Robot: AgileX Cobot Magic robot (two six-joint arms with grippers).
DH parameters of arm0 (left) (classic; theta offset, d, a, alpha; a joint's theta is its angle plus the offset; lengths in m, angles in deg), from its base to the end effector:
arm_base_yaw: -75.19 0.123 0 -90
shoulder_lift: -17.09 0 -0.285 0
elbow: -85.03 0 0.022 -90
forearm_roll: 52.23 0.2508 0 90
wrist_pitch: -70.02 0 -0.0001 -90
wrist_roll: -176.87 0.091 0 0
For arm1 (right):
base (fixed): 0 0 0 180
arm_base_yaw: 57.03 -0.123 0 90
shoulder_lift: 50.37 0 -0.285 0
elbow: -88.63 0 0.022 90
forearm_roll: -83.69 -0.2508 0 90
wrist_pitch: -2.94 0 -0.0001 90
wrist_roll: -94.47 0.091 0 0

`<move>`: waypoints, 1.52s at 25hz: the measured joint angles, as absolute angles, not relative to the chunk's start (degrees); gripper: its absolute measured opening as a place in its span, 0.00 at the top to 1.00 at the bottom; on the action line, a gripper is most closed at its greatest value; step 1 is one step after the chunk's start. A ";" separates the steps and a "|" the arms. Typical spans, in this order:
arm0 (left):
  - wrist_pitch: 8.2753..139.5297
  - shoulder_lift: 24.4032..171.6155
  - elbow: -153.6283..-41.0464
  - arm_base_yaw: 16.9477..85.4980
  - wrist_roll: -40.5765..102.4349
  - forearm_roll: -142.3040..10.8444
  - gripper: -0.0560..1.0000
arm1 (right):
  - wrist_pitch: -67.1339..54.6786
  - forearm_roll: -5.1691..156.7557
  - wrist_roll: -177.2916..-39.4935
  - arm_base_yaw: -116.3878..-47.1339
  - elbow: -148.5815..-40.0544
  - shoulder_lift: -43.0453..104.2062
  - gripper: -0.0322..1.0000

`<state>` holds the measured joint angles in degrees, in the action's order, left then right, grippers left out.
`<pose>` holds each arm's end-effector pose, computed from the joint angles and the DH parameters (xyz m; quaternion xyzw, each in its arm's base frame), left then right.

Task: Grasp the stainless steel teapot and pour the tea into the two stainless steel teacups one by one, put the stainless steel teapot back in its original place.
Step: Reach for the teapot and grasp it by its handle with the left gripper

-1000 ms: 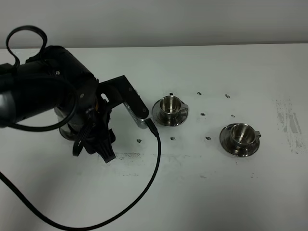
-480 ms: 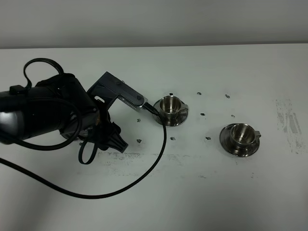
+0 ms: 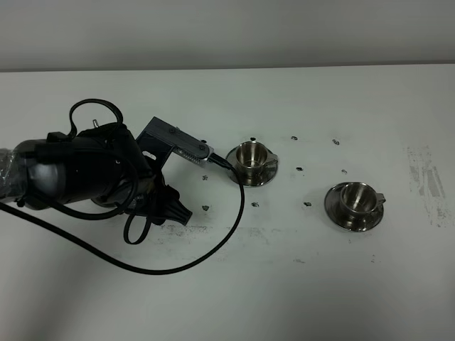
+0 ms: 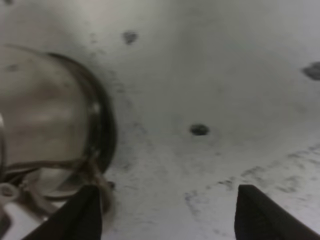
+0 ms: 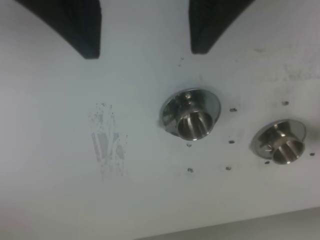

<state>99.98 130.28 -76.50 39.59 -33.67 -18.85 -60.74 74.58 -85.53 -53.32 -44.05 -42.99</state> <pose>0.2974 -0.1821 0.1539 0.2642 0.9348 0.0685 0.2271 -0.0104 0.0136 0.2800 0.0215 0.8559 0.0626 0.5129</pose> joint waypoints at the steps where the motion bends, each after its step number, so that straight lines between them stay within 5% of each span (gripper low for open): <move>1: 100.03 130.28 -76.50 39.90 -33.97 -18.59 0.42 | -60.74 74.58 -85.53 -53.32 -44.05 -42.99 0.59; 38: 109.62 130.28 -74.21 44.06 -24.45 -14.28 0.42 | -60.68 74.58 -85.53 -53.32 -44.05 -42.99 0.59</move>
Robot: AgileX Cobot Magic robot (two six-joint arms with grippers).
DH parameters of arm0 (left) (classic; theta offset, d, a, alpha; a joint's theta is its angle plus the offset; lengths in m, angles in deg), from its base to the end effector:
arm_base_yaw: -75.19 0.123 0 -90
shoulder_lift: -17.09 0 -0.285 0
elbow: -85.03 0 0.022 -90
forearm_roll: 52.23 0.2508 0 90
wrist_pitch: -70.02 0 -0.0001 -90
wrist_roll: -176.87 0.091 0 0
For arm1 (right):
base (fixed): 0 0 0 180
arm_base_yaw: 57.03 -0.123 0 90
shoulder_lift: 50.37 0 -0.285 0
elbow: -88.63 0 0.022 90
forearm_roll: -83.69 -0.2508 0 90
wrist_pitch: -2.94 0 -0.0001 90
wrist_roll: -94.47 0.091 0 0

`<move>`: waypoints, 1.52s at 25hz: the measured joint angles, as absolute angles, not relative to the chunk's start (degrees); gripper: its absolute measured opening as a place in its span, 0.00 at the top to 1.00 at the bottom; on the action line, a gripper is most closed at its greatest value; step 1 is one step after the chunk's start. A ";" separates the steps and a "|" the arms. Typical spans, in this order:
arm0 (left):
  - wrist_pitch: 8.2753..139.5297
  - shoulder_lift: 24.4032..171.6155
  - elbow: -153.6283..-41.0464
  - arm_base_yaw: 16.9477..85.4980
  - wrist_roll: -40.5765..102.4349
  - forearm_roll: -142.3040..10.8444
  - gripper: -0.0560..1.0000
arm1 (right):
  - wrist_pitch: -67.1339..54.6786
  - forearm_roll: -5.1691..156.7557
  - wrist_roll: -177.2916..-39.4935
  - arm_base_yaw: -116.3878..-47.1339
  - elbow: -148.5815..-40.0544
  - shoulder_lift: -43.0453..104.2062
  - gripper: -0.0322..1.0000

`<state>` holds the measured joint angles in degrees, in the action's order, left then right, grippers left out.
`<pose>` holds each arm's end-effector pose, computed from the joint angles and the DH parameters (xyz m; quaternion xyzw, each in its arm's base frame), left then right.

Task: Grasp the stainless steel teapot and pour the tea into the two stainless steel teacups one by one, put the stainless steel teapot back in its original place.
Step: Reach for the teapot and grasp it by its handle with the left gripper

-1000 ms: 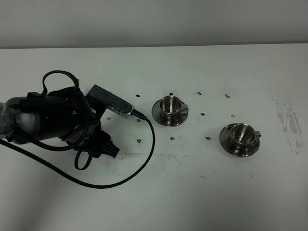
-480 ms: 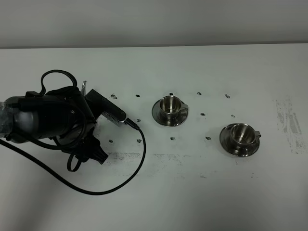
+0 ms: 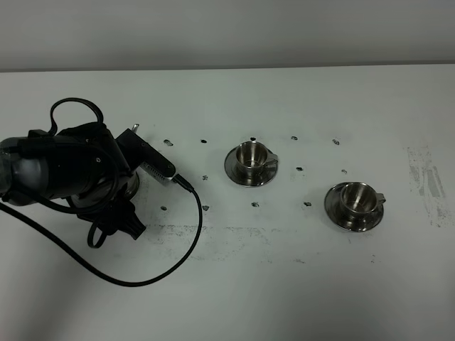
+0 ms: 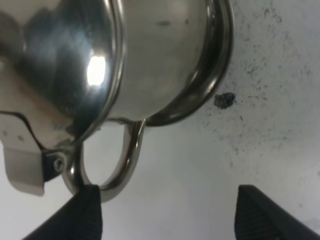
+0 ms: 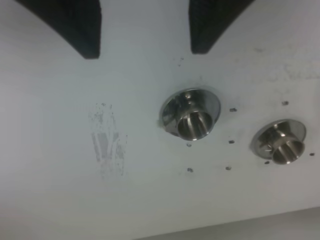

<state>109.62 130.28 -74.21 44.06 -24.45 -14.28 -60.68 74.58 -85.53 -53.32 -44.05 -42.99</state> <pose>0.2981 -0.1383 0.1452 0.3183 0.9203 0.1748 0.1454 -0.0103 0.0136 0.2801 0.0215 0.8556 0.0626 0.5133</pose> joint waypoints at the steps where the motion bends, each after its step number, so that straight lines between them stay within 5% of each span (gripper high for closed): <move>1: 109.62 130.28 -74.21 44.06 -24.03 -14.28 0.42 | -60.68 74.58 -85.53 -53.32 -44.05 -42.99 0.59; 12: 117.28 118.74 -73.36 42.82 -16.58 -26.86 0.42 | -60.68 74.58 -85.53 -53.32 -44.05 -42.99 0.59; 25: 119.70 115.07 -80.58 58.38 2.01 -41.75 0.42 | -60.68 74.58 -85.53 -53.32 -44.05 -42.99 0.59; 38: 115.84 123.56 -83.92 63.77 9.25 -47.58 0.42 | -60.68 74.58 -85.53 -53.32 -44.05 -42.99 0.59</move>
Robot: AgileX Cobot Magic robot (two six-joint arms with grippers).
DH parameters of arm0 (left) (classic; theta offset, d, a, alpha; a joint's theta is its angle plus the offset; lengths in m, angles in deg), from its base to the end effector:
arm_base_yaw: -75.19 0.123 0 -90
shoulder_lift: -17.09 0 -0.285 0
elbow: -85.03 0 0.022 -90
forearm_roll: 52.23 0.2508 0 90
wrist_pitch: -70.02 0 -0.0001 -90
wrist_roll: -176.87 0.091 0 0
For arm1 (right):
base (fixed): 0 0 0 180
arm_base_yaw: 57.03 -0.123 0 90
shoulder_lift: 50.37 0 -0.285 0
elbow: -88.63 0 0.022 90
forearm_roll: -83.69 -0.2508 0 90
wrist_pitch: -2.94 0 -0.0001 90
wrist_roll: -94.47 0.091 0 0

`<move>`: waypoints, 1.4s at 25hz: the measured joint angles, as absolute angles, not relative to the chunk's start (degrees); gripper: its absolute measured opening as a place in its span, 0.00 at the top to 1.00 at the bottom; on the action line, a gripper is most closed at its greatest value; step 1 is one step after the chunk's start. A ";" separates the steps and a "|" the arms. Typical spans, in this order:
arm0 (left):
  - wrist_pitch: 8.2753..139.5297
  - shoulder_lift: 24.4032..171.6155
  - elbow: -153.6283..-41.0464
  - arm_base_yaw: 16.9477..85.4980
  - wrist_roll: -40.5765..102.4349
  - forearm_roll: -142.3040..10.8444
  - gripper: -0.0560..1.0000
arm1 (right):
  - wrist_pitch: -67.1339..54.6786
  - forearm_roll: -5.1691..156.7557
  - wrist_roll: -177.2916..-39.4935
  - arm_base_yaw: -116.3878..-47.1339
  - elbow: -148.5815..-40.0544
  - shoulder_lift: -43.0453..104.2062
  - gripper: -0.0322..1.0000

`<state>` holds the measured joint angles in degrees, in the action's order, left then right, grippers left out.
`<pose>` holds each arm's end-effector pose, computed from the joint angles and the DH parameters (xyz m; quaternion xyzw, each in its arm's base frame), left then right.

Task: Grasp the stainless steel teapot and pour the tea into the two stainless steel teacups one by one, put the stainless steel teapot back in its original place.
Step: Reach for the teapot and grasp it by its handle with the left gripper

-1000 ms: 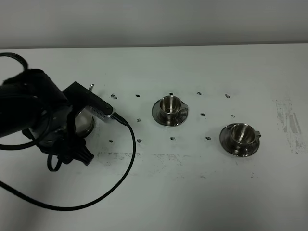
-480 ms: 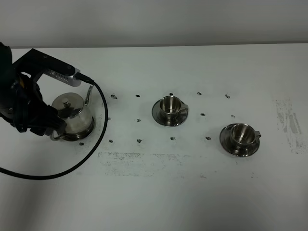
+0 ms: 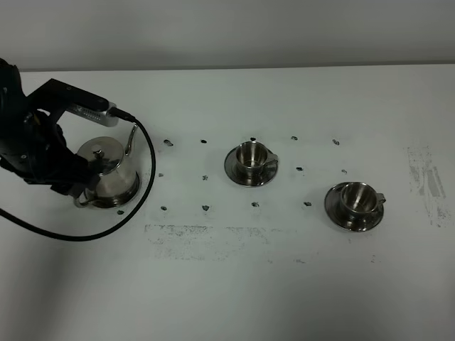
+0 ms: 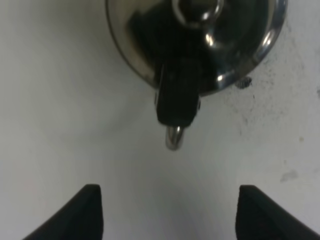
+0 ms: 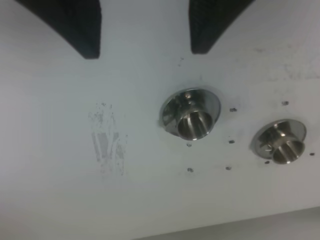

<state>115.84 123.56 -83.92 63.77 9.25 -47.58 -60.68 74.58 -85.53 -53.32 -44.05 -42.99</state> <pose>0.3338 -0.0620 0.2129 0.2271 0.9625 0.0341 0.1445 -0.0103 0.0136 0.2801 0.0215 0.8556 0.0626 0.5133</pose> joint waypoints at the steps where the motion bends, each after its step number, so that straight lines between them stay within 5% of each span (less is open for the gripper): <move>1: 116.09 124.41 -84.91 63.77 9.82 -47.74 0.42 | -60.68 74.58 -85.53 -53.32 -44.05 -42.99 0.59; 35: 115.14 133.26 -89.24 63.01 9.52 -49.30 0.42 | -60.68 74.58 -85.53 -53.32 -44.05 -42.99 0.59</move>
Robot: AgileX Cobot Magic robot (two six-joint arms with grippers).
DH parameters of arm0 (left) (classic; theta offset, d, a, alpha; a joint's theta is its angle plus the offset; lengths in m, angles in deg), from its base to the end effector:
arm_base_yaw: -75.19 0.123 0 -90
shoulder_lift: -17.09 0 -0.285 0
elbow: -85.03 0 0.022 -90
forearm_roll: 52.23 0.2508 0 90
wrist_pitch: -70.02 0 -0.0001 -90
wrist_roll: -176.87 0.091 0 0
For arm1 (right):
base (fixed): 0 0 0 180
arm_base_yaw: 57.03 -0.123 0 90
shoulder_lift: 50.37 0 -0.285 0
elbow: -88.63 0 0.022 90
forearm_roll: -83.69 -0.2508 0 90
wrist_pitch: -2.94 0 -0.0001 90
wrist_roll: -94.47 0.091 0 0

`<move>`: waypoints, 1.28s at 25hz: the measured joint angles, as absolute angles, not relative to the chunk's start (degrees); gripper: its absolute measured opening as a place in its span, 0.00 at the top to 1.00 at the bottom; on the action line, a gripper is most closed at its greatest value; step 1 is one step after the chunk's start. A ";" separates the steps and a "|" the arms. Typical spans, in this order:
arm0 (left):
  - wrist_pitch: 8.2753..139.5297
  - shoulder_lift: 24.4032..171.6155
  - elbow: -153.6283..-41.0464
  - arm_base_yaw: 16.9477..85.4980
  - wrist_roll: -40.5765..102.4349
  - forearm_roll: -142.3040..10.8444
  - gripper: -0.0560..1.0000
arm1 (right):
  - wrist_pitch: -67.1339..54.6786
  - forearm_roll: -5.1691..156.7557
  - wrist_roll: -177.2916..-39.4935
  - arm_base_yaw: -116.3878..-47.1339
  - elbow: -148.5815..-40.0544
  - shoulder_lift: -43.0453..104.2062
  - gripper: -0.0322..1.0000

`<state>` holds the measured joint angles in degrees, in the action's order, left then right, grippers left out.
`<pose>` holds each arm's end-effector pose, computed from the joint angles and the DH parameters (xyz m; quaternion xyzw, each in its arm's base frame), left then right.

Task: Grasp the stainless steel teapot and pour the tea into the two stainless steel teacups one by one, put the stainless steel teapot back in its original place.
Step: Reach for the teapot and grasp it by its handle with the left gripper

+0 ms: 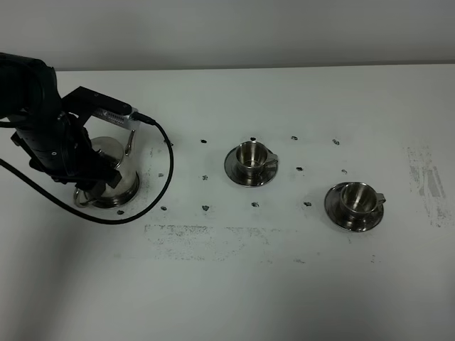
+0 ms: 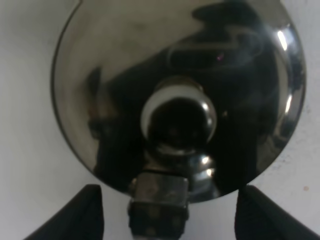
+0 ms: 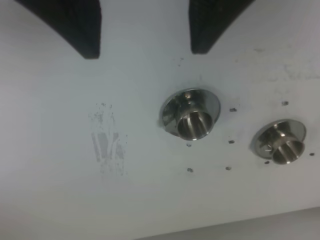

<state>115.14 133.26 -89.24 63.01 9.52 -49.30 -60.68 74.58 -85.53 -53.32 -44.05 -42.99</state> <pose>0.3630 -0.0750 0.1763 0.2290 0.9666 0.0205 0.1129 -0.0103 0.0136 0.2801 0.0215 0.8556 0.0626 0.5133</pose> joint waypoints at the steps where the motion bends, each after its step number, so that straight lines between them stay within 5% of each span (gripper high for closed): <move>1: 114.89 133.26 -89.24 63.01 9.74 -49.43 0.42 | -60.68 74.58 -85.53 -53.32 -44.05 -42.99 0.59; 26: 111.15 134.84 -89.31 63.01 11.87 -49.58 0.43 | -60.68 74.58 -85.53 -53.32 -44.05 -42.99 0.59; 32: 111.10 134.84 -89.31 63.01 11.94 -49.64 0.60 | -60.68 74.58 -85.53 -53.32 -44.05 -42.99 0.59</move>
<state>111.10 134.84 -89.31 63.01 11.94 -49.64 -60.68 74.58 -85.53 -53.32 -44.05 -42.99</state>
